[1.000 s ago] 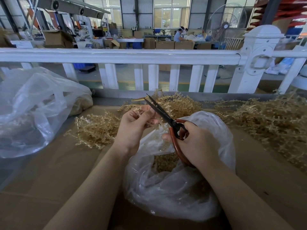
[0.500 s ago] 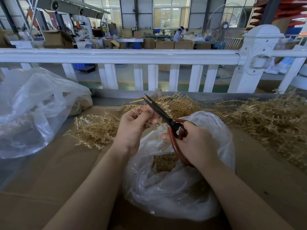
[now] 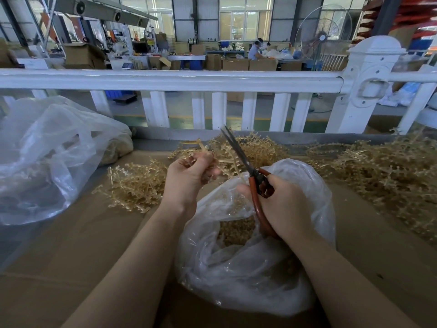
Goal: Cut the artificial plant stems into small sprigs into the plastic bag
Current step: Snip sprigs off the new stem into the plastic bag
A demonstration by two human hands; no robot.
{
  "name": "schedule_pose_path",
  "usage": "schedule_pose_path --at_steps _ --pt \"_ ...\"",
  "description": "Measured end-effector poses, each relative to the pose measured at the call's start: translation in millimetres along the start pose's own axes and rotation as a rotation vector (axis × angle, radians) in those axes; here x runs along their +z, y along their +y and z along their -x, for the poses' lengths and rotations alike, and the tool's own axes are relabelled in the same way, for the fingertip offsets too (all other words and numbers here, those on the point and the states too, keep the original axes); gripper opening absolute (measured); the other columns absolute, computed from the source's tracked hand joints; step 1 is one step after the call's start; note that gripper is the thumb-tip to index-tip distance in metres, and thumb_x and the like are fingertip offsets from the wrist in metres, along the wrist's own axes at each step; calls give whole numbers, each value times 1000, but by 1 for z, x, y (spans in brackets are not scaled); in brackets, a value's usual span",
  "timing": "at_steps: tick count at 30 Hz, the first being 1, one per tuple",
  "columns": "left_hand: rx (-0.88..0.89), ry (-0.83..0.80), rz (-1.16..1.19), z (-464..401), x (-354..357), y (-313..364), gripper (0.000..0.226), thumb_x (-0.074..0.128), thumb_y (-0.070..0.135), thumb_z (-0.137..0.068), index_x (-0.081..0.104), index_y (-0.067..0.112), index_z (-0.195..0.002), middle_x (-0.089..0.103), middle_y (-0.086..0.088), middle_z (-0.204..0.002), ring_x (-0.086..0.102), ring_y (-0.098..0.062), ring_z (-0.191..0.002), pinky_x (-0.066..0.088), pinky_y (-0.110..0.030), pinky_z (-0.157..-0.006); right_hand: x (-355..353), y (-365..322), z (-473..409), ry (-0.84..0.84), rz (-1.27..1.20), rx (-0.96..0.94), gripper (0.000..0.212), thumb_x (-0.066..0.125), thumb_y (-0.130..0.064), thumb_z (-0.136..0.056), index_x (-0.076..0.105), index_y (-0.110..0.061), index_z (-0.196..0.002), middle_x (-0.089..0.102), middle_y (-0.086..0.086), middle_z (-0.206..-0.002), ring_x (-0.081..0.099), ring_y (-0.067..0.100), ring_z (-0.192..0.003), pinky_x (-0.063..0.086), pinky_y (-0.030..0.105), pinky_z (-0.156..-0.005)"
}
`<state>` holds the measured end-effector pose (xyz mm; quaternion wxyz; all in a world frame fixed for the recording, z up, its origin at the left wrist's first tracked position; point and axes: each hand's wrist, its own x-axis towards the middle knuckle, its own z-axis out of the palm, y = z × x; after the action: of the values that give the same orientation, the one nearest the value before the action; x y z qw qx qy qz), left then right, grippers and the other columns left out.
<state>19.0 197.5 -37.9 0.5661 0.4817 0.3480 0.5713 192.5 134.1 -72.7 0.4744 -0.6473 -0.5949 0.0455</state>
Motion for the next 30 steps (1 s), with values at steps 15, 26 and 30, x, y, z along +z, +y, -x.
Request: schedule_pose_path --at_steps 15,26,30 --pt "-58 -171 -36 4 3 -1 15 69 10 -90 73 14 -77 72 -9 -76 67 -14 -60 56 -25 -61 -9 -11 -8 -28 -529 293 26 74 -37 -87 74 -12 -81 72 4 -65 68 37 -70 59 36 -71" --pt "-70 -214 -41 7 5 1 30 72 23 -84 66 4 -105 74 -11 -82 69 -18 -60 53 -23 -55 -8 -12 -11 -99 -530 307 12 74 -21 -89 74 -11 -82 73 -1 -66 69 6 -61 45 4 -55" --pt "-65 -194 -49 7 6 1 32 74 32 -78 68 7 -97 74 -11 -81 69 -18 -57 53 -24 -52 -8 -12 -11 -106 -554 313 9 74 -21 -89 74 -12 -86 74 -1 -68 71 9 -63 50 9 -58"
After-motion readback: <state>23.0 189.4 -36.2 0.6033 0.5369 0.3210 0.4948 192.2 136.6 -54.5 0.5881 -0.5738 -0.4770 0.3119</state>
